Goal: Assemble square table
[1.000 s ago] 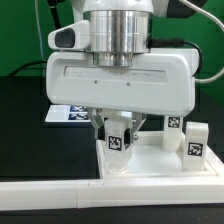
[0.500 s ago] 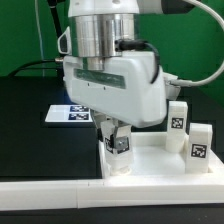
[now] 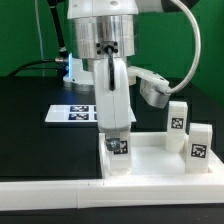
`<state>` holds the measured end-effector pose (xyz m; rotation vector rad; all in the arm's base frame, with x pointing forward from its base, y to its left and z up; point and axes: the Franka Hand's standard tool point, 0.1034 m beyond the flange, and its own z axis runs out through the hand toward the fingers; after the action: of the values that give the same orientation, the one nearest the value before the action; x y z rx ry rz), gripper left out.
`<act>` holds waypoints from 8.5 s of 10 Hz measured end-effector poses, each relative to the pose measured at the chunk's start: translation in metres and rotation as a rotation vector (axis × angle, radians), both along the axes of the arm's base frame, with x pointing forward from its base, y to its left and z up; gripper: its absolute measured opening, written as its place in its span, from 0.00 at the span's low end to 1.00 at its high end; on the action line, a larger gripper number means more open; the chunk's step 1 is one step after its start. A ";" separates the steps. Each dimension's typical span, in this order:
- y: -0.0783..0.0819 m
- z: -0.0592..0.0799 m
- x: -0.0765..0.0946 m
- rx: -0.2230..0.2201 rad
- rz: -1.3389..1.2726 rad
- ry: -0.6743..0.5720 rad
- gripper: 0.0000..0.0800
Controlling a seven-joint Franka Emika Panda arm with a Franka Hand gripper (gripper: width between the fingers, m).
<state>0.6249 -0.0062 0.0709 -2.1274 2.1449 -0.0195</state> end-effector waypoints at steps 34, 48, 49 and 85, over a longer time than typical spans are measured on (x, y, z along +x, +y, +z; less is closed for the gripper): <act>0.025 0.003 0.000 -0.070 0.653 -0.024 0.81; 0.012 0.005 0.001 -0.126 0.643 -0.031 0.37; 0.011 0.004 0.000 -0.090 0.472 -0.028 0.37; 0.009 -0.002 0.001 0.045 -0.268 0.080 0.36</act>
Offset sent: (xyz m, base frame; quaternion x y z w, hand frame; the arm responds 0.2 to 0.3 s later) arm -0.0247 0.0115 0.0089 0.0028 0.0083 -0.2054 0.9786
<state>0.6264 0.0026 0.0691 -1.8318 2.4358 0.0896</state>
